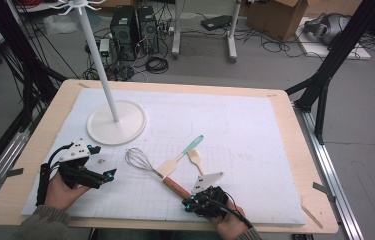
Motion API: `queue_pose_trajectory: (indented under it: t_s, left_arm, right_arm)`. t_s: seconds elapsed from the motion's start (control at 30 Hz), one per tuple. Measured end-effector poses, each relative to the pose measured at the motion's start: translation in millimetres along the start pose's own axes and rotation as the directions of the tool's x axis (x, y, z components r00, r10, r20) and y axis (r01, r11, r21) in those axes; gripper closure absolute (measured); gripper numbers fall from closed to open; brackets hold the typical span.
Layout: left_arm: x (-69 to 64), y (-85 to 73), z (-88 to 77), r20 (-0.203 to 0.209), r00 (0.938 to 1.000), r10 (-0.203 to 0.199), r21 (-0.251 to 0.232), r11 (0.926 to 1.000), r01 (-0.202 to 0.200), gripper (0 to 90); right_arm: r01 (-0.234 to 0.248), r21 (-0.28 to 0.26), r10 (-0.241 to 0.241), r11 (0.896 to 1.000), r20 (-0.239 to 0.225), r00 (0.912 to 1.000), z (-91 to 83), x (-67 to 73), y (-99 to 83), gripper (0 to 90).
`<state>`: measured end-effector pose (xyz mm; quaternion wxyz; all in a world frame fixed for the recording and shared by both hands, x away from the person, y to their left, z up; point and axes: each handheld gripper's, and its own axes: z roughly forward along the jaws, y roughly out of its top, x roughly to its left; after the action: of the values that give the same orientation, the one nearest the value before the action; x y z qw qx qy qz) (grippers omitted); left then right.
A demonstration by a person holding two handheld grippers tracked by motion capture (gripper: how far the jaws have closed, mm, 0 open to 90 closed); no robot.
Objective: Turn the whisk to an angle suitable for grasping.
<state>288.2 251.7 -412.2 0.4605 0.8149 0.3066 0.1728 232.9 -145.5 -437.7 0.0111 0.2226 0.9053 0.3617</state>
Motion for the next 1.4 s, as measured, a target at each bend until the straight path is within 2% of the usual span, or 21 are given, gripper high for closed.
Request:
queue_pose_trajectory:
  t_s: [0.17,0.6,1.4]
  left_arm:
    - [-0.2,-0.2,-0.9,-0.002,1.0,-0.003,-0.002,1.0,0.003,1.7]
    - [0.1,-0.5,-1.4,-0.005,1.0,-0.001,0.0,1.0,0.001,1.7]
    - [0.3,-0.5,-1.7,-0.005,1.0,-0.004,-0.003,1.0,0.004,1.7]
  right_arm:
    - [0.011,0.007,-0.012,1.0,0.032,0.9994,-1.5,-2.5,-0.4,89.3]
    - [0.006,0.008,-0.007,1.0,0.093,0.9957,-8.0,-13.1,-3.6,89.2]
    - [-0.015,-0.006,0.016,1.0,0.124,0.9922,-11.9,-33.4,-4.5,89.2]
